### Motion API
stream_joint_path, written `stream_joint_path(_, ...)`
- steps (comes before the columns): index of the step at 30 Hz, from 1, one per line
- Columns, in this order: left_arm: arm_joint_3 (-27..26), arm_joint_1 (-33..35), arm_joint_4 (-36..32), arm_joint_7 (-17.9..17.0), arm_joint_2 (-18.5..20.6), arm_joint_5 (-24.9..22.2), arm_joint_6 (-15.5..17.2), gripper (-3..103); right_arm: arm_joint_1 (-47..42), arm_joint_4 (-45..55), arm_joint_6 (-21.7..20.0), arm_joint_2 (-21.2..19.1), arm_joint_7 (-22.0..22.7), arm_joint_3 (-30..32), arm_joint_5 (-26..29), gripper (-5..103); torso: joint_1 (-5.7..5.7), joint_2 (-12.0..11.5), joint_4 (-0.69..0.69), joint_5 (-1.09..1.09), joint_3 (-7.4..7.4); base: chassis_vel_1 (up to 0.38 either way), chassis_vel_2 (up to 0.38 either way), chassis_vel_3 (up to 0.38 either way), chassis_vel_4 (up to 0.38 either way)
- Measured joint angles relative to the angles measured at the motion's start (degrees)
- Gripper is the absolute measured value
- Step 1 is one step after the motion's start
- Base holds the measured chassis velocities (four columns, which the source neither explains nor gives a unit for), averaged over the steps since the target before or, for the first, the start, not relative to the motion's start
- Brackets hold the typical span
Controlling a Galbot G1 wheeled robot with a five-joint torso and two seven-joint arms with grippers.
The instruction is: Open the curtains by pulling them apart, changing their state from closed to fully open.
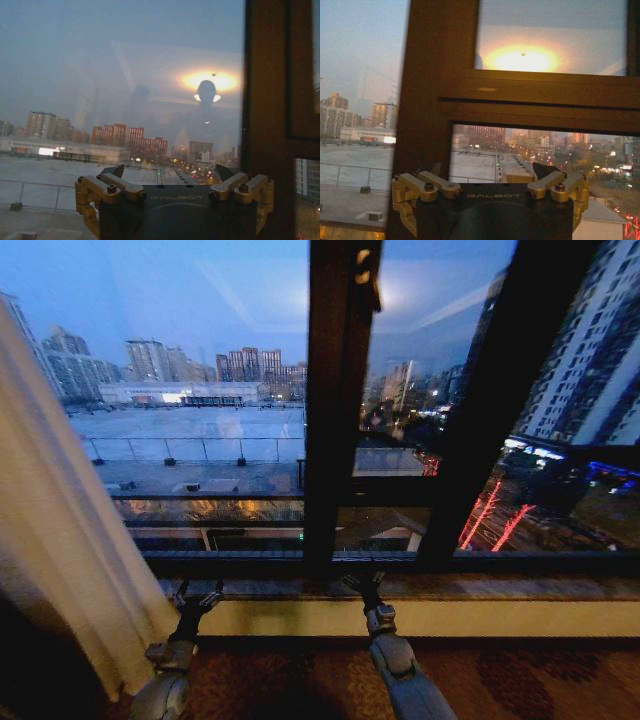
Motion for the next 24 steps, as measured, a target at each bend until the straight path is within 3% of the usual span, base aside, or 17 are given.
stream_joint_path(24, 0.0, 0.0, 0.0, 0.0, 0.0, 0.0, 0.0, 100, 0.0, 0.0, 0.0, 0.0, 0.0, 0.0, 0.0, 100, -0.01, 0.0, 0.00, -0.01, -0.01, -0.352, -0.357, 0.348, 0.355)
